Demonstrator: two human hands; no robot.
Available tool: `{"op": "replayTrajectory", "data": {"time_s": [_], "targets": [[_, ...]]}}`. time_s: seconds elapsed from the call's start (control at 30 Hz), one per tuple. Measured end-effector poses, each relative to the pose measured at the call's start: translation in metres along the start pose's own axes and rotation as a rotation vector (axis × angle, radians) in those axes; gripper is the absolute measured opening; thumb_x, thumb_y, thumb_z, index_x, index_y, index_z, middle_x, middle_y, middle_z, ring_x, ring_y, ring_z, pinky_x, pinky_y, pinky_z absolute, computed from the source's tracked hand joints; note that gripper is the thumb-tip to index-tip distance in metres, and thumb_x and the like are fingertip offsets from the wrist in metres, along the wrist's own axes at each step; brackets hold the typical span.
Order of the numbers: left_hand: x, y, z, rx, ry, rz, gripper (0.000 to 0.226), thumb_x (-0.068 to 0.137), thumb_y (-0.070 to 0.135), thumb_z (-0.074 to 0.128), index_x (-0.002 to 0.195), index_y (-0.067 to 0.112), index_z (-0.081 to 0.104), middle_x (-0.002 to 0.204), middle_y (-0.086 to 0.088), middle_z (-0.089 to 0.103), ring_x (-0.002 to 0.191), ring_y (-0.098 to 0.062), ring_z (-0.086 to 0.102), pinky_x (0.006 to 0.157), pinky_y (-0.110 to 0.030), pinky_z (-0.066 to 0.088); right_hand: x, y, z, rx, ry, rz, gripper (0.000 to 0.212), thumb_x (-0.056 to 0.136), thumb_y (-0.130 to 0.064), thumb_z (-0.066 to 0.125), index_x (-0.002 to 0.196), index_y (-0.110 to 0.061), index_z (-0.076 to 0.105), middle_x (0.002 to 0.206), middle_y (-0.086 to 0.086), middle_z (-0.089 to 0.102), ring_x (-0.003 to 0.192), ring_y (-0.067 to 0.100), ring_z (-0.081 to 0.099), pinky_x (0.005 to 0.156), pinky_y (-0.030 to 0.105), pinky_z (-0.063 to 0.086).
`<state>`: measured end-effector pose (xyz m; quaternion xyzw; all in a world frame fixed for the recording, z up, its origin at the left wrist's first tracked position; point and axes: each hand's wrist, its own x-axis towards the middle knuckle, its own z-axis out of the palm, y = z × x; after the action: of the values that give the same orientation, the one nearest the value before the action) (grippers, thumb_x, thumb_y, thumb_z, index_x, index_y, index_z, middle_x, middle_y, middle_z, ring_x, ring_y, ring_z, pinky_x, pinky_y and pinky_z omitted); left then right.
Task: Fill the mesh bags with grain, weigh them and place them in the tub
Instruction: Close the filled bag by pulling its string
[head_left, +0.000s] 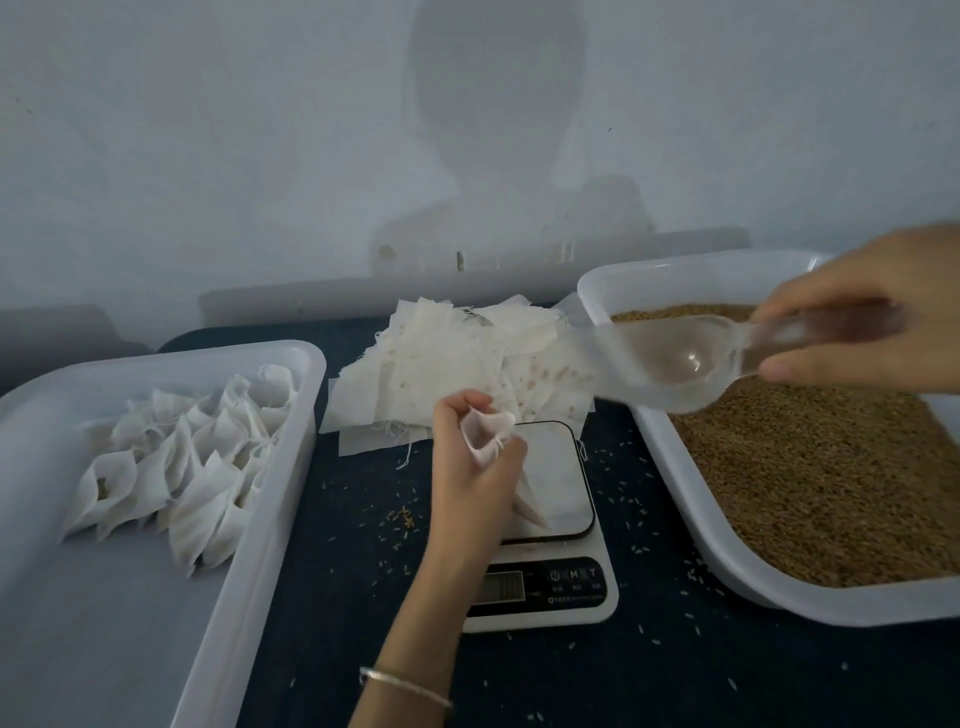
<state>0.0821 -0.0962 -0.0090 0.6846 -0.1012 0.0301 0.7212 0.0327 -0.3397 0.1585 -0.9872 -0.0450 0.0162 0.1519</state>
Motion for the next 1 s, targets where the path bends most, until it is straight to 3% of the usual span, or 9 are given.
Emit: {"op": "replayTrajectory", "data": {"time_s": [0.17, 0.27, 0.37, 0.47, 0.57, 0.7, 0.8, 0.9, 1.0], "targets": [[0.019, -0.016, 0.001, 0.154, -0.044, 0.02, 0.039, 0.083, -0.003, 0.062, 0.103, 0.024, 0.043, 0.097, 0.001, 0.05, 0.076, -0.008, 0.052, 0.059, -0.017, 0.049, -0.016, 0.06, 0.075, 0.252, 0.351, 0.193, 0.044, 0.066, -0.081, 0.046, 0.097, -0.053, 0.061, 0.076, -0.017, 0.067, 0.072, 0.008, 0.063, 0.063, 0.031, 0.05], [0.016, -0.026, -0.001, 0.217, -0.081, 0.038, 0.055, 0.078, 0.008, 0.074, 0.114, 0.032, 0.04, 0.107, 0.005, 0.047, 0.088, -0.01, 0.054, 0.072, -0.019, 0.053, -0.023, 0.075, 0.118, 0.274, 0.407, 0.296, 0.028, 0.076, -0.068, 0.052, 0.088, -0.044, 0.06, 0.076, -0.016, 0.063, 0.07, 0.006, 0.057, 0.058, 0.024, 0.039], [0.012, -0.026, -0.008, 0.285, -0.129, 0.112, 0.09, 0.067, 0.035, 0.082, 0.138, 0.036, 0.027, 0.126, 0.013, 0.043, 0.116, -0.005, 0.048, 0.098, -0.025, 0.046, -0.021, 0.078, 0.134, 0.244, 0.371, 0.387, 0.023, 0.084, -0.056, 0.056, 0.097, -0.039, 0.062, 0.079, -0.018, 0.061, 0.071, 0.001, 0.052, 0.058, 0.025, 0.035], [0.009, -0.02, -0.02, 0.217, -0.129, 0.148, 0.107, 0.064, 0.066, 0.072, 0.149, 0.037, 0.013, 0.146, 0.02, 0.032, 0.137, 0.002, 0.029, 0.11, -0.029, 0.03, -0.02, 0.077, 0.138, 0.2, 0.382, 0.376, 0.013, 0.083, -0.055, 0.055, 0.085, -0.043, 0.057, 0.073, -0.014, 0.063, 0.067, 0.006, 0.056, 0.057, 0.025, 0.036], [0.007, -0.012, -0.029, 0.067, -0.043, 0.166, 0.101, 0.069, 0.084, 0.049, 0.148, 0.032, 0.016, 0.153, 0.015, 0.028, 0.141, -0.003, 0.027, 0.108, -0.025, 0.028, -0.022, 0.079, 0.139, 0.191, 0.38, 0.38, 0.012, 0.081, -0.056, 0.055, 0.084, -0.045, 0.054, 0.072, -0.017, 0.062, 0.066, 0.004, 0.055, 0.056, 0.024, 0.037], [0.006, -0.007, -0.039, -0.077, 0.126, 0.107, 0.118, 0.059, 0.092, 0.046, 0.151, 0.025, 0.017, 0.154, 0.008, 0.03, 0.141, -0.006, 0.03, 0.101, -0.019, 0.029, -0.021, 0.082, 0.142, 0.189, 0.364, 0.43, 0.024, 0.08, -0.055, 0.059, 0.096, -0.039, 0.064, 0.074, -0.018, 0.061, 0.069, 0.008, 0.056, 0.063, 0.032, 0.046], [0.005, -0.01, -0.048, -0.083, 0.159, 0.076, 0.122, 0.054, 0.095, 0.046, 0.152, 0.028, 0.016, 0.155, 0.011, 0.028, 0.142, -0.004, 0.026, 0.112, -0.033, 0.021, -0.02, 0.081, 0.143, 0.184, 0.35, 0.458, 0.031, 0.079, -0.057, 0.058, 0.1, -0.035, 0.066, 0.075, -0.017, 0.061, 0.069, 0.011, 0.057, 0.066, 0.034, 0.047], [0.002, -0.014, -0.057, -0.072, 0.189, 0.05, 0.097, 0.07, 0.08, 0.037, 0.151, 0.03, 0.017, 0.155, 0.013, 0.028, 0.143, -0.002, 0.023, 0.119, -0.047, 0.009, -0.02, 0.08, 0.143, 0.197, 0.35, 0.459, 0.037, 0.077, -0.059, 0.057, 0.102, -0.033, 0.067, 0.076, -0.015, 0.061, 0.073, 0.016, 0.059, 0.071, 0.039, 0.05], [0.0, -0.015, -0.065, -0.011, 0.24, 0.056, 0.08, 0.076, 0.067, 0.029, 0.148, 0.031, 0.026, 0.152, 0.015, 0.032, 0.14, 0.003, 0.024, 0.119, -0.041, 0.012, -0.02, 0.08, 0.144, 0.203, 0.349, 0.463, 0.04, 0.076, -0.059, 0.057, 0.101, -0.03, 0.067, 0.076, -0.015, 0.06, 0.073, 0.017, 0.058, 0.073, 0.041, 0.051]]}}
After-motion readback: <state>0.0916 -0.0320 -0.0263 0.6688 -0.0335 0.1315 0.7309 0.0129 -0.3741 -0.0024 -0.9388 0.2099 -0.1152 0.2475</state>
